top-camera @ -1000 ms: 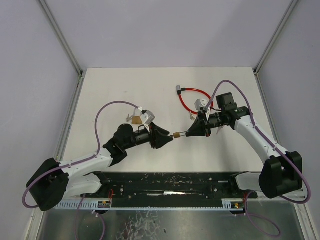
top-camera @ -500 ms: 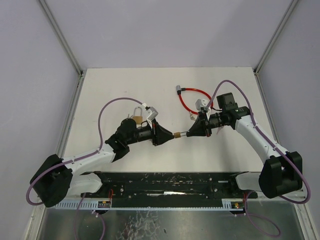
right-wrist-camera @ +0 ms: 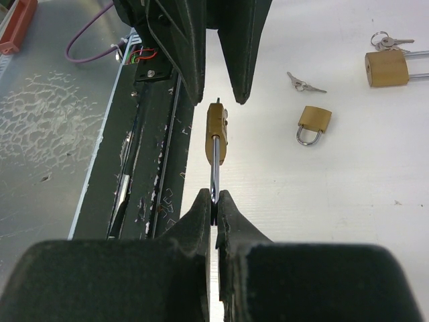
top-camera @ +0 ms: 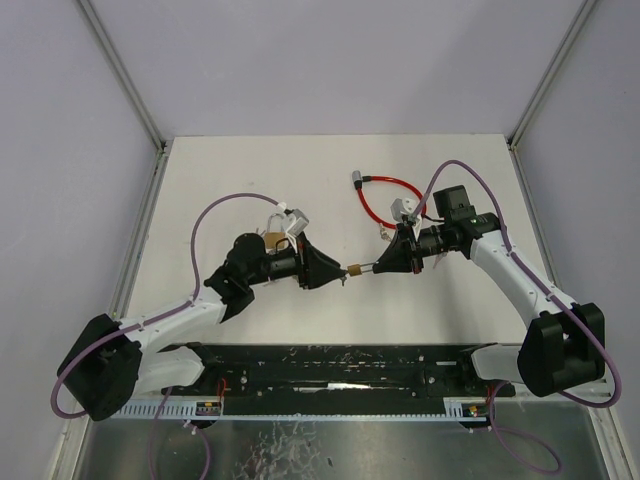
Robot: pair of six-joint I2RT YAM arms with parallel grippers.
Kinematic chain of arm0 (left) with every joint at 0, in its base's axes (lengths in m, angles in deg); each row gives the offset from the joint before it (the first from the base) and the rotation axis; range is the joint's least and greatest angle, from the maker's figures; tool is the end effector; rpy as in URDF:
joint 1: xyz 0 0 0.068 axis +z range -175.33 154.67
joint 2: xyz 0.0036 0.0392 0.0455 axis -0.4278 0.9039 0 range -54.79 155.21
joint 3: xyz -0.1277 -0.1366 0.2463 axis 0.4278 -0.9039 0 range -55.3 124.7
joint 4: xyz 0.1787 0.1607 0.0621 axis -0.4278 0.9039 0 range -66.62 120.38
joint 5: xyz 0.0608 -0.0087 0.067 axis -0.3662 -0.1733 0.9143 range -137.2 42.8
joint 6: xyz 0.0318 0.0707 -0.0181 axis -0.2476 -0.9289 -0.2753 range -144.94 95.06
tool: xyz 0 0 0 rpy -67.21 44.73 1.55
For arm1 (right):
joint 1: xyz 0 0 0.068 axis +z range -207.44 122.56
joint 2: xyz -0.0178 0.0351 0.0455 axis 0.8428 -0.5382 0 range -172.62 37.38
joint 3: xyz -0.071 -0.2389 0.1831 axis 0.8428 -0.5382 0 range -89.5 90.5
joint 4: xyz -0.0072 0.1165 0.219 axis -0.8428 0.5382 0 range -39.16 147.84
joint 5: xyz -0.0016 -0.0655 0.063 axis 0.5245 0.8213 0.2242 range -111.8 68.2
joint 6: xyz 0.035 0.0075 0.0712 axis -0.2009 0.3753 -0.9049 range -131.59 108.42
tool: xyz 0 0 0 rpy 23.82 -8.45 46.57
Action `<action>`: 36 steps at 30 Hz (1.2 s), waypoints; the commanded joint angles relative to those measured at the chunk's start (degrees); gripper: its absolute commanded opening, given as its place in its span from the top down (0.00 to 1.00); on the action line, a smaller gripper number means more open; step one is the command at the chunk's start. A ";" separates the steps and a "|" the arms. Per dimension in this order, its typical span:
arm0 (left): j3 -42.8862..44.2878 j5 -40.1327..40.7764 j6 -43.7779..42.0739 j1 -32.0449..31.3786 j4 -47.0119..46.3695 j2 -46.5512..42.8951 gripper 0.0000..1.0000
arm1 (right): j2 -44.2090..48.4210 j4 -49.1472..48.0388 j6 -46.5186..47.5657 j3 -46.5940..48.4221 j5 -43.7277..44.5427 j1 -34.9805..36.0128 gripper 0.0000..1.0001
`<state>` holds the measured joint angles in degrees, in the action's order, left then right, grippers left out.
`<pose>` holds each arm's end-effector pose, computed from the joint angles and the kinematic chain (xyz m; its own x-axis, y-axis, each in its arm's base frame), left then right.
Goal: Lock with the key
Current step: Lock the lock.
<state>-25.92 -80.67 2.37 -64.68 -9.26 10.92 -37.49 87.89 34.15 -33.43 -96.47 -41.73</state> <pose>0.1681 -0.1868 0.2915 -0.4819 -0.0996 -0.8705 0.8254 0.2818 -0.4892 0.2043 0.1263 0.3109 -0.1316 -0.2337 -0.9634 -0.9842 -0.0852 0.1551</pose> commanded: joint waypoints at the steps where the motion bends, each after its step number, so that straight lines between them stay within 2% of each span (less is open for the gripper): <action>1: 2.20 -3.02 1.04 0.41 -0.67 0.27 0.66 | 0.16 0.73 1.16 2.48 -3.38 0.08 1.00; 7: 2.85 -4.41 1.72 0.37 -0.96 1.42 0.67 | 0.08 0.73 1.20 2.44 -3.53 0.10 1.00; 14: 4.00 -4.72 2.61 0.36 -1.02 3.79 0.76 | 0.03 0.91 1.33 2.38 -3.65 0.09 1.00; 17: 4.10 -5.14 3.00 0.42 -1.49 4.39 0.83 | -0.09 0.91 1.42 2.31 -3.80 0.08 1.00; 19: 4.12 -5.76 3.16 0.35 -2.04 4.71 0.98 | -0.19 1.06 1.53 2.29 -3.75 0.05 1.00; 20: 4.22 -5.92 3.18 0.41 -2.07 4.76 0.99 | -0.26 1.20 1.62 2.43 -3.80 0.07 1.00; 25: 3.61 -5.70 1.02 0.42 -1.04 3.79 1.00 | -0.28 1.65 1.98 2.63 -3.73 0.03 1.00; 29: 2.82 -2.53 -3.72 1.06 4.14 1.08 0.99 | -0.43 3.65 3.26 3.62 -3.04 0.01 1.00; 36: -1.67 -2.09 -4.84 6.17 5.01 -4.45 0.99 | -1.75 8.98 7.47 6.06 -3.37 -2.30 1.00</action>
<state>-25.07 -84.17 -0.25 -61.38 -5.52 9.28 -38.64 92.27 37.84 -30.37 -96.95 -42.61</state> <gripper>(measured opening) 0.017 0.030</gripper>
